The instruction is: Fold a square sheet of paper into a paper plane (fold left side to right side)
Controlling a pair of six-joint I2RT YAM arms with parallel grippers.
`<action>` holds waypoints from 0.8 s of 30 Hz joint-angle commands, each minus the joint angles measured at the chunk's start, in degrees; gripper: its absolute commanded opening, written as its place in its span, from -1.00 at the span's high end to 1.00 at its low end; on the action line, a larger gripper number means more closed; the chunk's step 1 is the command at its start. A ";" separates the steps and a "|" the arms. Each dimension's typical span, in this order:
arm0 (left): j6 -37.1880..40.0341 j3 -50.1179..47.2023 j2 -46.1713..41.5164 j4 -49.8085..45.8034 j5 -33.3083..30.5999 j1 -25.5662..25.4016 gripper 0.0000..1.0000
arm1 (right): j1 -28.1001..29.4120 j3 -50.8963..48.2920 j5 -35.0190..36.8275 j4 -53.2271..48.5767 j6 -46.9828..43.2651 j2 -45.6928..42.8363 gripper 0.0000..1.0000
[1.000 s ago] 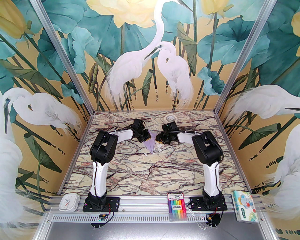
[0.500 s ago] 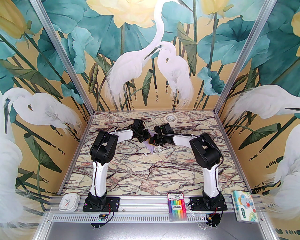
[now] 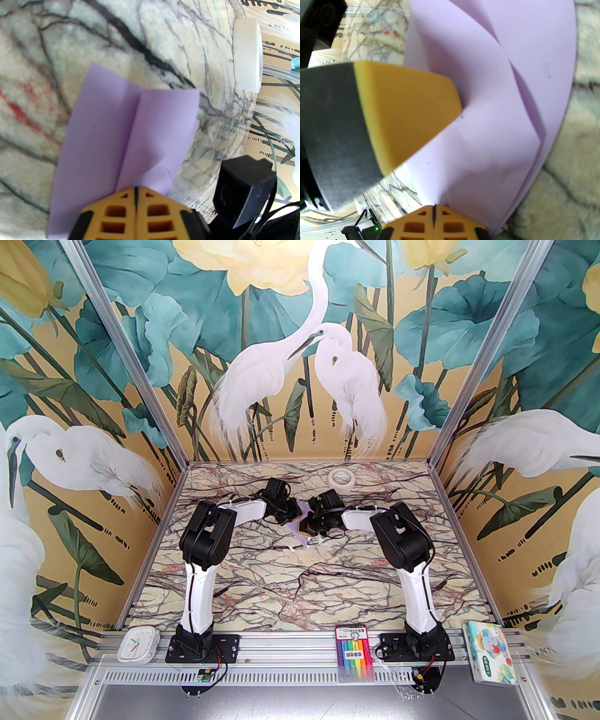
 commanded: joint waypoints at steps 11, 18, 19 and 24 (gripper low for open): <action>-0.65 -1.47 1.35 -2.71 -4.18 0.27 0.99 | 3.42 -20.17 -0.01 3.57 4.11 -9.03 1.00; -0.89 -2.21 0.74 -1.73 -3.48 0.26 0.98 | 2.26 -20.94 -0.33 1.06 2.03 -14.58 1.00; -0.93 -2.34 0.59 -1.53 -3.38 0.21 0.97 | 1.83 -19.74 -0.38 0.14 1.75 -15.24 1.00; -1.13 -2.70 0.46 -1.02 -2.85 0.26 0.96 | 0.48 -12.18 -1.45 -1.93 1.39 -14.11 1.00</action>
